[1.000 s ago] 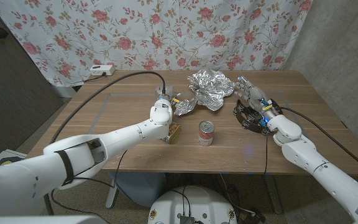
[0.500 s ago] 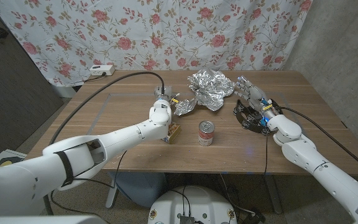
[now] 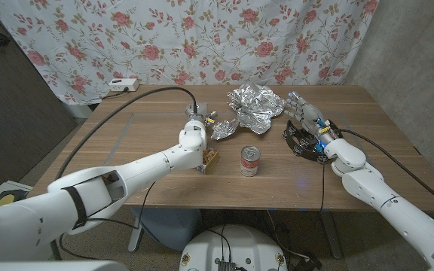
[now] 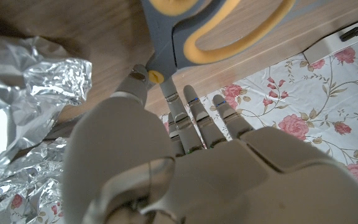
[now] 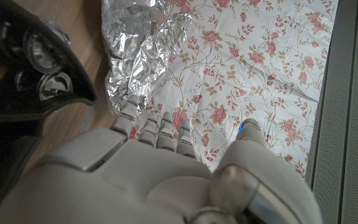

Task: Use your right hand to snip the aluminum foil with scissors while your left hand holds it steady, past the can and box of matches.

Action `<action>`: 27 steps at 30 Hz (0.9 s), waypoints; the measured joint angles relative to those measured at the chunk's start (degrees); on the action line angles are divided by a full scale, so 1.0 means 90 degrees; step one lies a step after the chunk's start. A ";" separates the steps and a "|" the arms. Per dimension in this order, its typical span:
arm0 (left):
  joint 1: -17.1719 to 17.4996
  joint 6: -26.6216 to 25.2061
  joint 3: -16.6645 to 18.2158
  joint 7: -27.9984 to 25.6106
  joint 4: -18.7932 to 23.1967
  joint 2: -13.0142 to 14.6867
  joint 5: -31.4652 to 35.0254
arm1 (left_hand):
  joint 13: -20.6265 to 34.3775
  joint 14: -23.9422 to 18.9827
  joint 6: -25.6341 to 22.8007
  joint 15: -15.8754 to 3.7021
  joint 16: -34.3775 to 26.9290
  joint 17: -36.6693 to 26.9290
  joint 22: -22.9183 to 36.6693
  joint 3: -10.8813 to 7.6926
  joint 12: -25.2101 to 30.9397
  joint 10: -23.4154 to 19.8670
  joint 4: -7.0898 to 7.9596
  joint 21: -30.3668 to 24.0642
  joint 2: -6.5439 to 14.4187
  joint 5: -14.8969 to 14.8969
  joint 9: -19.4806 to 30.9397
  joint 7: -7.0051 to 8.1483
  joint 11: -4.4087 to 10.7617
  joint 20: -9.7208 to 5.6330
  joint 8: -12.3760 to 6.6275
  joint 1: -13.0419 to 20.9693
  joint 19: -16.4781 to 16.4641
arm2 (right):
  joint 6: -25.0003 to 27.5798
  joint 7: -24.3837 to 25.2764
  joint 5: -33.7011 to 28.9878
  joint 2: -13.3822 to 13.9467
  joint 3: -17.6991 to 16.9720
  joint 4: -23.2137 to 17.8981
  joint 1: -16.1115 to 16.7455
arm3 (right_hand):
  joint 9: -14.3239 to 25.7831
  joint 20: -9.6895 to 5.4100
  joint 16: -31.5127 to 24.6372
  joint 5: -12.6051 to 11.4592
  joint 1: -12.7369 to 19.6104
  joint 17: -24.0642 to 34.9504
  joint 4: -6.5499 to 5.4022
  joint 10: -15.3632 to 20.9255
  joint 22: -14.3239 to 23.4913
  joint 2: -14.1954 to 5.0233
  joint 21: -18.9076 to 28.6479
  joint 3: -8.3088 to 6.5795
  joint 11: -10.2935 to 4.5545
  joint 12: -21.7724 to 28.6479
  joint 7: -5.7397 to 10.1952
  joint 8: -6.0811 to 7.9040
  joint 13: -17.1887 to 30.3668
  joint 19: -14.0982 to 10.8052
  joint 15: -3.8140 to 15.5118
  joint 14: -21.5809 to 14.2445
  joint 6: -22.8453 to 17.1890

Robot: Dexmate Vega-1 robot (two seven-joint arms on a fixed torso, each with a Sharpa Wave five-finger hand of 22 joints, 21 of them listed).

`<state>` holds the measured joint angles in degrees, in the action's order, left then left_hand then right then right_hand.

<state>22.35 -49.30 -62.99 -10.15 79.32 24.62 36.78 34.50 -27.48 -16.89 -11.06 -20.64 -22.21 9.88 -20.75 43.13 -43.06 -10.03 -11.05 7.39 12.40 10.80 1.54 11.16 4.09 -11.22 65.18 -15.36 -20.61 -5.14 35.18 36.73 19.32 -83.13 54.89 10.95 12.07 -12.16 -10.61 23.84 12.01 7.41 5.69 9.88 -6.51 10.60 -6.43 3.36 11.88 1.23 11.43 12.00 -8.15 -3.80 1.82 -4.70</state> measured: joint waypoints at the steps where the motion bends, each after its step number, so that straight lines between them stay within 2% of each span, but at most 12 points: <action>1: 0.0025 0.0019 0.0045 -0.0032 0.0050 0.0021 -0.0038 | 0.0203 0.0000 0.0000 0.0000 -0.0022 -0.0009 0.0000 0.0000 -0.0002 0.0000 0.0000 0.0000 0.0000 -0.0004 0.0000 0.0000 0.0000 0.0000 0.0000 0.0000 0.0000 | 0.0000 0.0001 0.0000 0.0002 -0.0002 -0.0004 0.0005 | 0.0000 0.0000 0.0000 0.0000 0.0000 0.0000 -0.0010 0.0000 0.0000 0.0000 0.0000 -0.0010 0.0000 0.0000 0.0000 0.0000 0.0000 0.0000 0.0000 0.0000 0.0000; 16: 0.0287 0.0215 0.0437 -0.0335 0.0602 0.0260 -0.0278 | 0.0325 -0.0055 -0.0056 -0.0010 -0.0086 -0.0117 0.0000 0.0027 0.0008 0.0000 0.0027 0.0000 0.0000 -0.0050 0.0031 -0.0012 0.0000 0.0010 -0.0001 0.0001 -0.0058 | -0.0003 0.0019 0.0000 0.0002 -0.0012 -0.0021 0.0022 | 0.0000 0.0000 0.0000 0.0000 0.0000 0.0000 -0.0008 0.0000 0.0000 0.0000 0.0000 -0.0008 0.0000 0.0000 0.0000 0.0000 0.0000 0.0000 0.0000 0.0000 0.0000; 27: 0.0583 0.0509 0.0862 -0.0717 0.1216 0.0477 -0.0367 | 0.0323 -0.0055 -0.0126 -0.0010 -0.0134 -0.0176 0.0000 0.0036 0.0044 -0.0001 0.0018 0.0000 0.0009 -0.0103 0.0030 -0.0013 0.0000 -0.0012 -0.0001 0.0060 -0.0080 | -0.0017 0.0067 -0.0024 -0.0008 -0.0021 -0.0049 0.0021 | 0.0000 0.0000 0.0000 0.0000 0.0000 0.0000 -0.0008 0.0000 0.0000 0.0000 0.0000 -0.0008 0.0000 0.0000 0.0000 0.0000 0.0000 0.0000 0.0000 0.0000 0.0000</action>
<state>27.60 -44.73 -55.24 -16.60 90.27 28.92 33.47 37.41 -27.98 -18.02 -11.15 -21.84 -23.80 9.88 -20.42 43.52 -43.07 -9.86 -11.04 7.47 11.47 11.07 1.43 11.15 3.99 -11.23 65.72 -16.08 -20.77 -4.53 34.97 36.66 19.14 -83.56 55.08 10.95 12.07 -12.16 -10.61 23.84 12.01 7.34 5.69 9.88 -6.51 10.60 -6.50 3.36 11.88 1.23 11.43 12.00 -8.15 -3.80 1.82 -4.70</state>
